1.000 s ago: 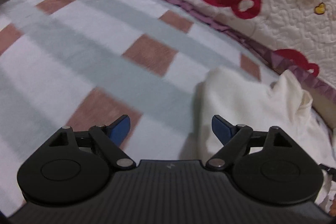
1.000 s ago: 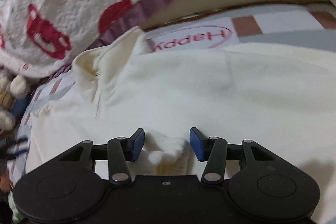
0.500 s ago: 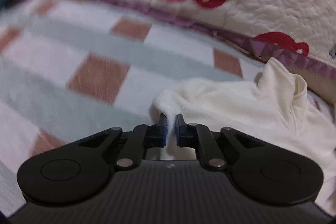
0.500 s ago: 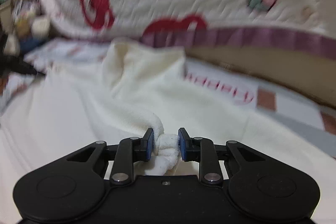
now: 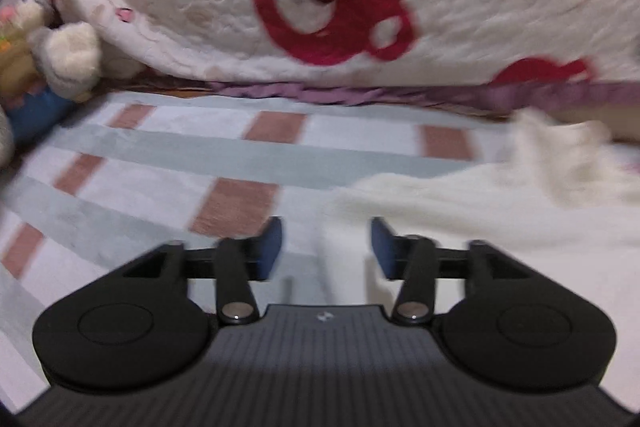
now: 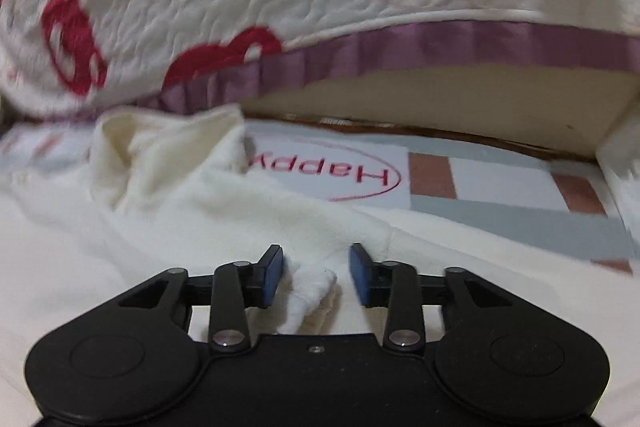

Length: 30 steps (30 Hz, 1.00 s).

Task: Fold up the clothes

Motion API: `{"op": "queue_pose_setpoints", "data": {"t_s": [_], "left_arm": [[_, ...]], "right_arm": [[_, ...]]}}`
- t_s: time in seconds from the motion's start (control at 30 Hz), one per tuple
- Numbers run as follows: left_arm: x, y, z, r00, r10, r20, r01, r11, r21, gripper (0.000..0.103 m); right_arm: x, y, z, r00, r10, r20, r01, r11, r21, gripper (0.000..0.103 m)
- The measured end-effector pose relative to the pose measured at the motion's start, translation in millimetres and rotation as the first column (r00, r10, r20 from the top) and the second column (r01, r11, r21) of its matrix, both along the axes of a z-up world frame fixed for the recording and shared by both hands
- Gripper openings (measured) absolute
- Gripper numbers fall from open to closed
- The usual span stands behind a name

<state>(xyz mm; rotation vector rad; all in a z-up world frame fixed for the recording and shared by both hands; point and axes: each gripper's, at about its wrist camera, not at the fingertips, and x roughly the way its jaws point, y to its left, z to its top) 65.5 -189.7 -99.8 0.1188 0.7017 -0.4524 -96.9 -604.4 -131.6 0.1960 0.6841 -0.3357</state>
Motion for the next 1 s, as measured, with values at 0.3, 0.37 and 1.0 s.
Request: {"op": "queue_pose_setpoints", "data": {"t_s": [0.3,0.37,1.0], "left_arm": [[-93,56,2,0.962,-0.172,-0.212,0.175,0.985,-0.004,0.069],[-108,55,-10,0.961,-0.172,-0.217,0.181,0.983,0.022,0.069],[-122,71,-32,0.977,-0.068,-0.2,0.089,0.991,0.101,0.008]], "right_arm": [[-35,66,29,0.978,0.19,0.084,-0.192,0.981,0.019,0.051],[-34,85,26,0.966,0.249,0.066,-0.253,0.965,0.068,0.051],[-29,292,-2,0.742,0.669,-0.041,-0.64,0.726,0.253,0.051]]}}
